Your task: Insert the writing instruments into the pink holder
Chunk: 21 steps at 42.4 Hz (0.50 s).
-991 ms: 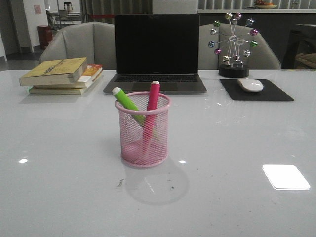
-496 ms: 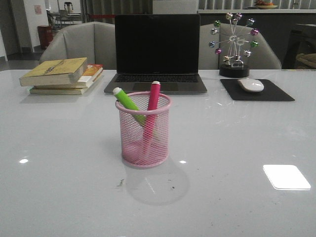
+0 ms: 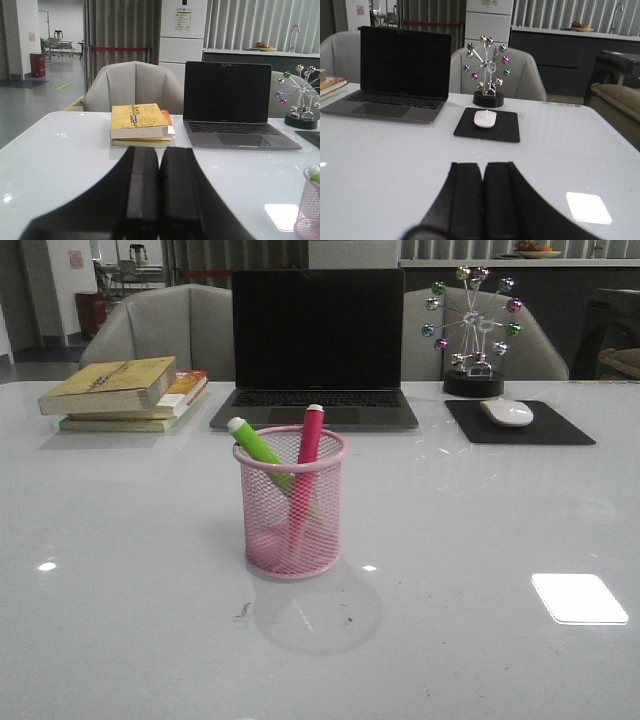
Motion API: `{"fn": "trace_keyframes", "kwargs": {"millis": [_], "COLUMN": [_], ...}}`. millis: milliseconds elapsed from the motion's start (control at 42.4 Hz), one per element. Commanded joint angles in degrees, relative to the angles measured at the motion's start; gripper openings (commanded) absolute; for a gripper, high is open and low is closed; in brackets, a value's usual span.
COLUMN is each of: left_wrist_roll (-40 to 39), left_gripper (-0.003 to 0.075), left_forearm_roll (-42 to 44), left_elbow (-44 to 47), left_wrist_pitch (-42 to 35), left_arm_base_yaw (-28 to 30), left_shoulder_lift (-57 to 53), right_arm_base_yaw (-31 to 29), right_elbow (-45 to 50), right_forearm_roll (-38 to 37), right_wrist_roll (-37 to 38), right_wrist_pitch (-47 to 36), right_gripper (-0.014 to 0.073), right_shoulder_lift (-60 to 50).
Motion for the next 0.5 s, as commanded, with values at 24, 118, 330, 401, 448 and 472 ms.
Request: {"fn": "trace_keyframes", "kwargs": {"millis": [24, 118, 330, 401, 448, 472], "left_wrist_roll": [-0.4, -0.4, -0.4, -0.4, -0.4, -0.4], "left_gripper": [0.0093, 0.0093, 0.0093, 0.0093, 0.0093, 0.0093], "left_forearm_roll": [-0.3, -0.3, -0.3, -0.3, -0.3, -0.3], "left_elbow": [0.0, 0.0, 0.0, 0.0, 0.0, 0.0], "left_wrist_pitch": [-5.0, -5.0, -5.0, -5.0, -5.0, -5.0], "left_arm_base_yaw": [-0.4, -0.4, -0.4, -0.4, -0.4, -0.4], "left_shoulder_lift": [-1.0, -1.0, -1.0, -1.0, -1.0, -1.0], "right_arm_base_yaw": [-0.5, -0.5, -0.5, -0.5, -0.5, -0.5], "right_elbow": [-0.7, -0.7, -0.7, -0.7, -0.7, -0.7], "right_forearm_roll": [0.6, 2.1, 2.3, 2.3, 2.3, 2.3], "right_wrist_roll": [-0.5, -0.4, 2.4, 2.4, 2.4, 2.4], "right_wrist_pitch": [-7.7, -8.0, -7.5, -7.2, -7.3, -7.3], "right_gripper": [0.0057, 0.0057, 0.0057, 0.0057, 0.0057, 0.0057], "right_shoulder_lift": [-1.2, -1.2, -1.2, -1.2, -1.2, -1.2]}}
